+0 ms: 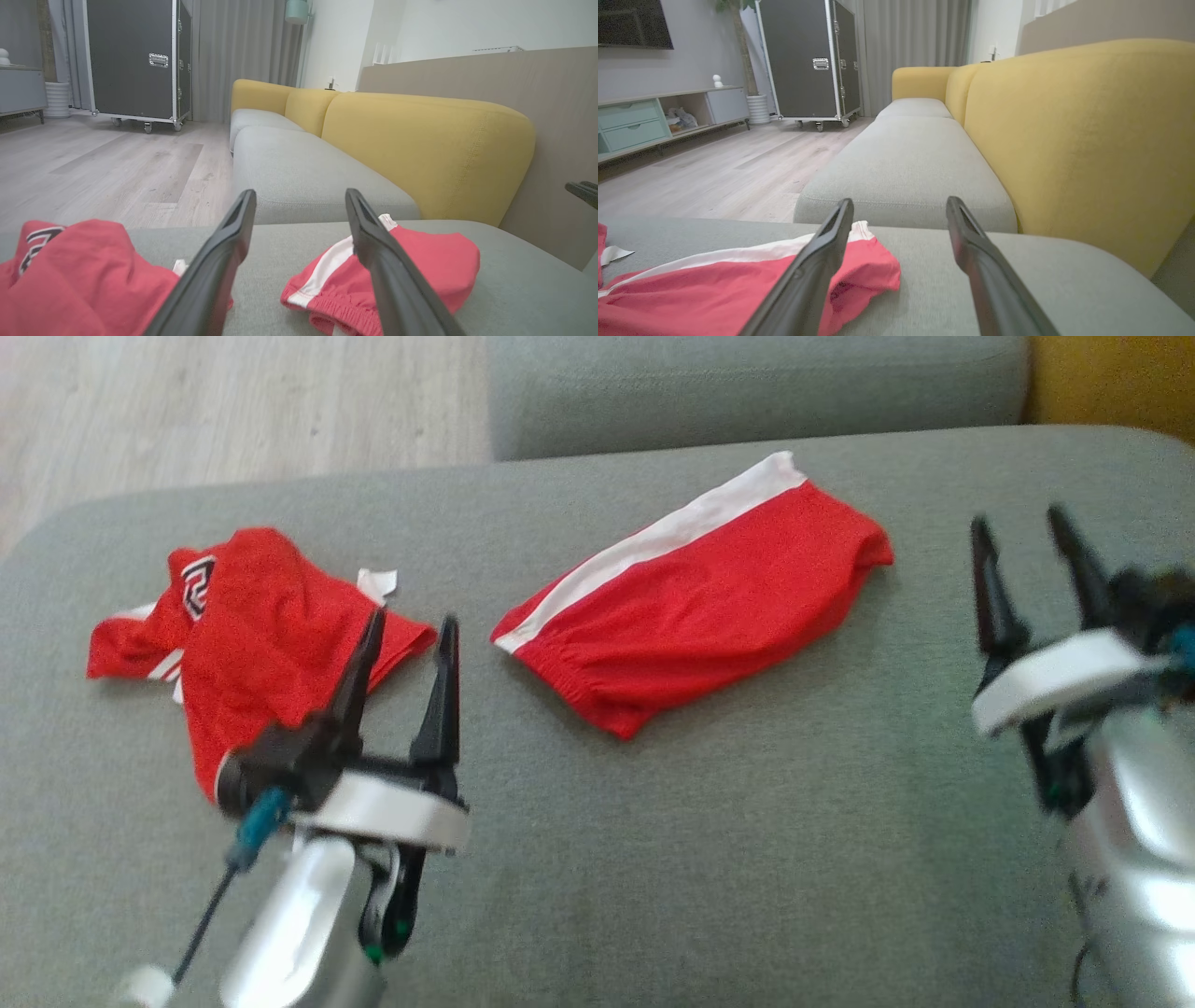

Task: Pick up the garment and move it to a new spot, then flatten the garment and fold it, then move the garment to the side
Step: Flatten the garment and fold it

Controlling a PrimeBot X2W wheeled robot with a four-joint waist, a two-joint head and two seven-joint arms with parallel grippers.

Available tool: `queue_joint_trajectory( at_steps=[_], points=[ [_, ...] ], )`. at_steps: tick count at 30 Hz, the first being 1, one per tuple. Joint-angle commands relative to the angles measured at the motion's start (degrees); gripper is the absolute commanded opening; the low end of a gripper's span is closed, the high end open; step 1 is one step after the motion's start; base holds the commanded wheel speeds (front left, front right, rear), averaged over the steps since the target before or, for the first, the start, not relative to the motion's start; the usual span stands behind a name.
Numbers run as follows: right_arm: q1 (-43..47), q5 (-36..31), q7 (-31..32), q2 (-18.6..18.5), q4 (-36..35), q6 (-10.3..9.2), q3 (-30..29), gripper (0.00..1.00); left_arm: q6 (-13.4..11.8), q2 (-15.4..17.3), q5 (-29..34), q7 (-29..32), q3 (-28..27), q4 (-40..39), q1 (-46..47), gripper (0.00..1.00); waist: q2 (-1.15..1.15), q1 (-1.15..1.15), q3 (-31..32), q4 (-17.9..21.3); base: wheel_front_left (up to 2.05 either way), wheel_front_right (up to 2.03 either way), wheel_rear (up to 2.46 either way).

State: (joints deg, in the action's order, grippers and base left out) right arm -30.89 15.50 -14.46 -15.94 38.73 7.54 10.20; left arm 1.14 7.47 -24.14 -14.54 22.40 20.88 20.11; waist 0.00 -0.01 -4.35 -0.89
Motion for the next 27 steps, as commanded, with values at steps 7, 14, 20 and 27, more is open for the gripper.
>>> queue_joint_trajectory(
  at_steps=[7,14,20,27],
  points=[
    [9.3,-5.6,-0.5,6.8,-6.8,-0.05,-4.6,1.00,2.0,-1.7,2.8,-0.5,-6.2,-2.9,-5.9,1.00,0.00,0.01,2.4,2.7,0.00,0.00,0.00],
    [13.5,-9.3,-0.5,10.8,-10.4,-0.05,-7.0,1.00,3.3,-3.7,5.5,-0.5,-9.6,-4.4,-8.7,1.00,0.00,0.01,0.9,3.0,0.00,0.00,0.00],
    [11.7,-11.2,0.2,11.3,-11.5,-0.05,-7.5,1.00,4.7,-4.3,7.1,-0.5,-9.7,-5.0,-6.9,1.00,0.00,0.01,-2.5,1.2,0.00,0.00,0.00],
    [2.5,-10.7,5.1,10.0,-9.2,-0.05,-11.1,1.00,5.5,-4.5,7.6,-0.5,-8.2,-5.1,-2.9,1.00,0.00,0.01,-8.8,-2.9,0.00,0.00,0.00]
  ],
)
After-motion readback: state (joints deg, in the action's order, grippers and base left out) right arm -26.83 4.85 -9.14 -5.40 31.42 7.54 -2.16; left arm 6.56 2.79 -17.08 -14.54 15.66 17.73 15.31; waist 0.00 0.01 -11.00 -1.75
